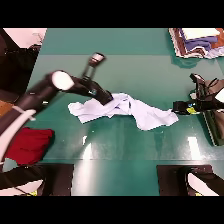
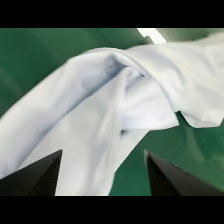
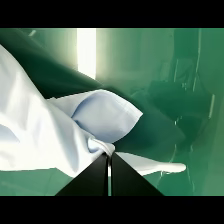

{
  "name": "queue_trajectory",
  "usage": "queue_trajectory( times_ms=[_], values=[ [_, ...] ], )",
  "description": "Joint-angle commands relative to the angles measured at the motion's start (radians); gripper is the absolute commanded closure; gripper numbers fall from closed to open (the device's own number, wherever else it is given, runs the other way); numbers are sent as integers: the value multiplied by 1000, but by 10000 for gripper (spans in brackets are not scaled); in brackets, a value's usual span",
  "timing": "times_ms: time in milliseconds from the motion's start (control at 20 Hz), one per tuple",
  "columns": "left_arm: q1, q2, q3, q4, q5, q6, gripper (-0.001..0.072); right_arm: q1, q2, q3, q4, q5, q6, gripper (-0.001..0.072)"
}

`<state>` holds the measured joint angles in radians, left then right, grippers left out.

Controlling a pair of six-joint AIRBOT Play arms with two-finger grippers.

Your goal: Fold the shirts.

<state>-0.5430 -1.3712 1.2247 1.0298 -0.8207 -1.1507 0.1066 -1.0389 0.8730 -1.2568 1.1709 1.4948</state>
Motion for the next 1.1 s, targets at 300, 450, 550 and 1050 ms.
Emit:
queue_trajectory(
  times_ms=[300, 450, 550, 1050],
  values=[
    [-118, -250, 138, 210, 28, -117, 100, 0, 0, 0, 10, 21, 0, 699],
    [-118, -253, 143, 243, 32, -120, 135, -1, 0, 0, 9, 21, 0, 698],
    [-118, -251, 149, 274, 18, -125, 681, -1, 0, 0, 9, 17, 0, 699],
    [153, 45, 386, 415, -130, -229, 680, -101, 1, 294, -1, 139, -23, 699]
  ],
)
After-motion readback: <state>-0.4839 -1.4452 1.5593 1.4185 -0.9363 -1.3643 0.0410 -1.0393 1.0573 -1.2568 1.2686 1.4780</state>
